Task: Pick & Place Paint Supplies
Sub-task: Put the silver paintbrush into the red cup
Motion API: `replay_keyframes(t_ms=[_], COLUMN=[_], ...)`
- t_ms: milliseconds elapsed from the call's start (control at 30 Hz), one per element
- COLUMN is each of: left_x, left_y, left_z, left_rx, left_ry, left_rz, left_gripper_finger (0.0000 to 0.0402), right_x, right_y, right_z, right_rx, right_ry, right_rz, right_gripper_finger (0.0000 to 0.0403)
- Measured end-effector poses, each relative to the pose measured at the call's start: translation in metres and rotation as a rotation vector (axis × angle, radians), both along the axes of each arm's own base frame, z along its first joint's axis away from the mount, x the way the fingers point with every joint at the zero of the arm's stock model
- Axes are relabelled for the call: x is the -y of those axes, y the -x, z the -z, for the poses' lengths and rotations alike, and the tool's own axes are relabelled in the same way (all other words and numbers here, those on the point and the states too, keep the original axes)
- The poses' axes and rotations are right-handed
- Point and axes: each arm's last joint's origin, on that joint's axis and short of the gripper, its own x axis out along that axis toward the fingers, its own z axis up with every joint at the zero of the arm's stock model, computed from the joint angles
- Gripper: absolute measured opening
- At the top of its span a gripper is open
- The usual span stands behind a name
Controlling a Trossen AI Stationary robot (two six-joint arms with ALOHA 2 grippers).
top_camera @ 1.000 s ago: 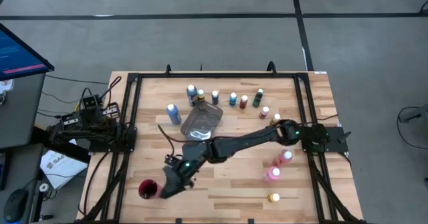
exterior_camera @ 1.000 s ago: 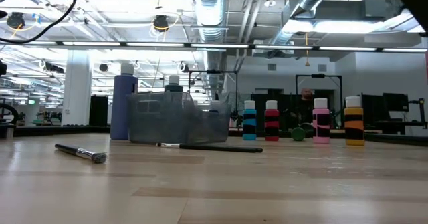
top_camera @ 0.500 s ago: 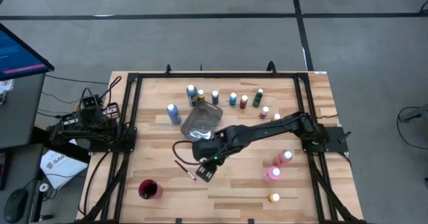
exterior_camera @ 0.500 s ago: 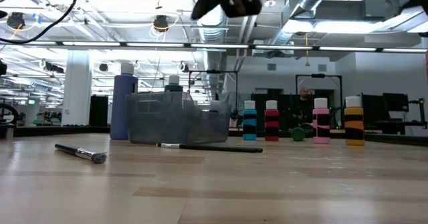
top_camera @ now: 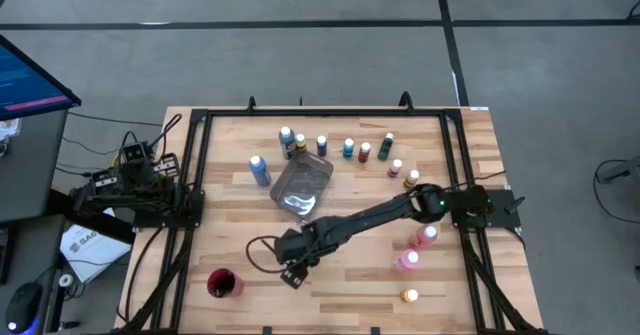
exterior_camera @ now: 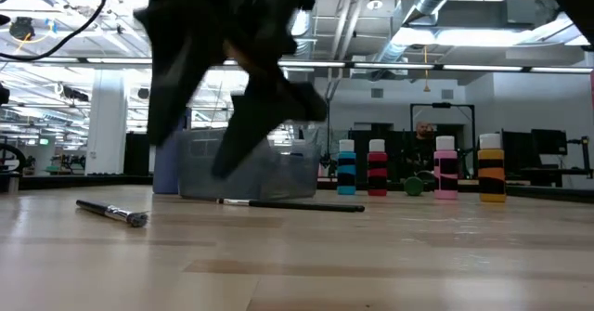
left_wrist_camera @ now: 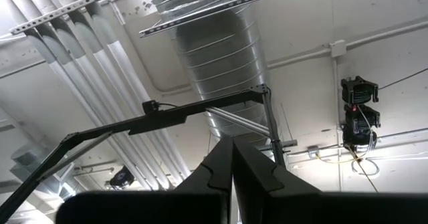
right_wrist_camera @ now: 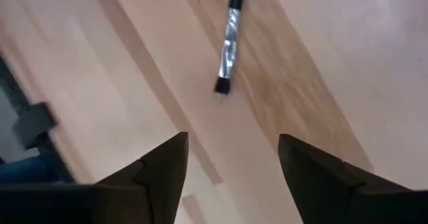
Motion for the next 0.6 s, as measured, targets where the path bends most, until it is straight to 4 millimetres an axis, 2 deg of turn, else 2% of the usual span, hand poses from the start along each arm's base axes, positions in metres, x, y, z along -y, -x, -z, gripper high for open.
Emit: replay_keyframes(t_ms=[167, 367, 600], left_x=[0.000, 0.000, 0.000], left_y=[0.000, 0.000, 0.000], left_z=[0.000, 0.000, 0.000], left_rx=[0.000, 0.000, 0.000], left_ry=[0.000, 0.000, 0.000], left_rz=[0.000, 0.000, 0.000], left_gripper_finger=[0.0003, 0.0003, 0.0003], right_x=[-0.007, -0.016, -0.022], right_y=[-0.009, -0.015, -0.013], right_z=[0.016, 0.012, 0.012], right_rx=[0.003, 0.070, 0.110], right_ry=[0.017, 0.110, 0.233], right_rz=[-0.003, 0.003, -0.037], right_gripper_finger=[0.0225, 0.0223, 0.0223])
